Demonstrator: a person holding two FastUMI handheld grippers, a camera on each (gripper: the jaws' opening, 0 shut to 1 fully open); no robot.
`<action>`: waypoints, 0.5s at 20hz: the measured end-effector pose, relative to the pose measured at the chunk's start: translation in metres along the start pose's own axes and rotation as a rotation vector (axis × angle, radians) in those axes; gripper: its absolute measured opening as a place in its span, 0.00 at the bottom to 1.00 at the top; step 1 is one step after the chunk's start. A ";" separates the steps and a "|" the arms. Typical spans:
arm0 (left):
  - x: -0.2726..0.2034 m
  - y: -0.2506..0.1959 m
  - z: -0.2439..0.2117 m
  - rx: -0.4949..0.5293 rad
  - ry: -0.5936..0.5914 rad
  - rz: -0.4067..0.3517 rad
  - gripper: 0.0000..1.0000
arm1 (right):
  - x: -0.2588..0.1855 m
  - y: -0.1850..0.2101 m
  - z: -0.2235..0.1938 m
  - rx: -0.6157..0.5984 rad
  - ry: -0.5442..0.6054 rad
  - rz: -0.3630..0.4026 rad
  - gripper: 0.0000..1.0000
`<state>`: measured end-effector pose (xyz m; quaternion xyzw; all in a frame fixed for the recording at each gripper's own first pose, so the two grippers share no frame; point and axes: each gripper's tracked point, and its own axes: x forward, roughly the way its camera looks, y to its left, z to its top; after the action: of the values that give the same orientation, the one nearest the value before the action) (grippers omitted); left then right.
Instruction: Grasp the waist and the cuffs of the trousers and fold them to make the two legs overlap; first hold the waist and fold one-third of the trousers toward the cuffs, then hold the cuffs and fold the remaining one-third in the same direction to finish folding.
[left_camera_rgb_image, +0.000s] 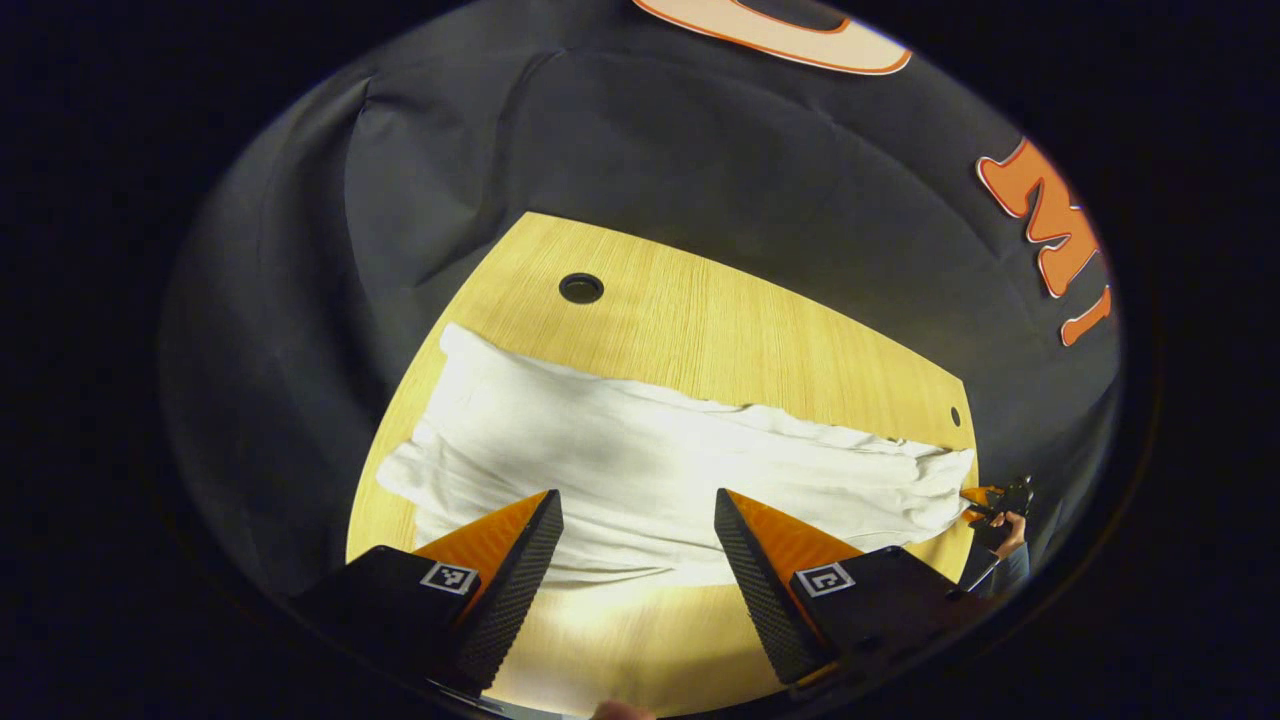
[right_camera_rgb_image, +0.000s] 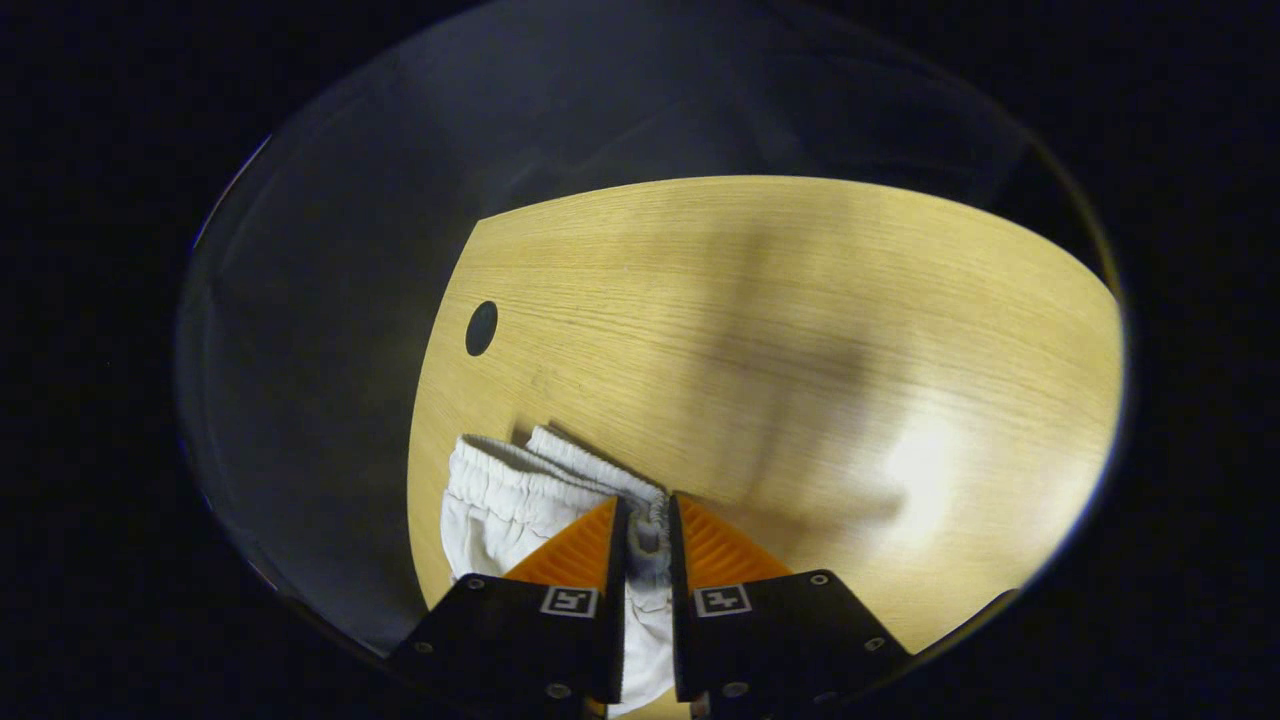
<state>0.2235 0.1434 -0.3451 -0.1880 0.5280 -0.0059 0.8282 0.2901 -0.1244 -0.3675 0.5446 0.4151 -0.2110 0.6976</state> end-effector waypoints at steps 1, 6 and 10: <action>-0.003 -0.003 -0.006 -0.004 0.001 -0.005 0.96 | -0.001 0.000 -0.002 0.007 0.002 0.011 0.16; -0.014 -0.009 -0.027 -0.018 0.001 -0.018 1.00 | -0.026 0.016 -0.004 0.054 -0.010 0.106 0.09; -0.021 -0.018 -0.046 -0.025 0.001 -0.026 1.00 | -0.048 0.028 -0.002 0.043 -0.038 0.173 0.09</action>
<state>0.1777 0.1172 -0.3384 -0.2051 0.5261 -0.0104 0.8253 0.2830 -0.1215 -0.3125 0.5890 0.3487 -0.1693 0.7091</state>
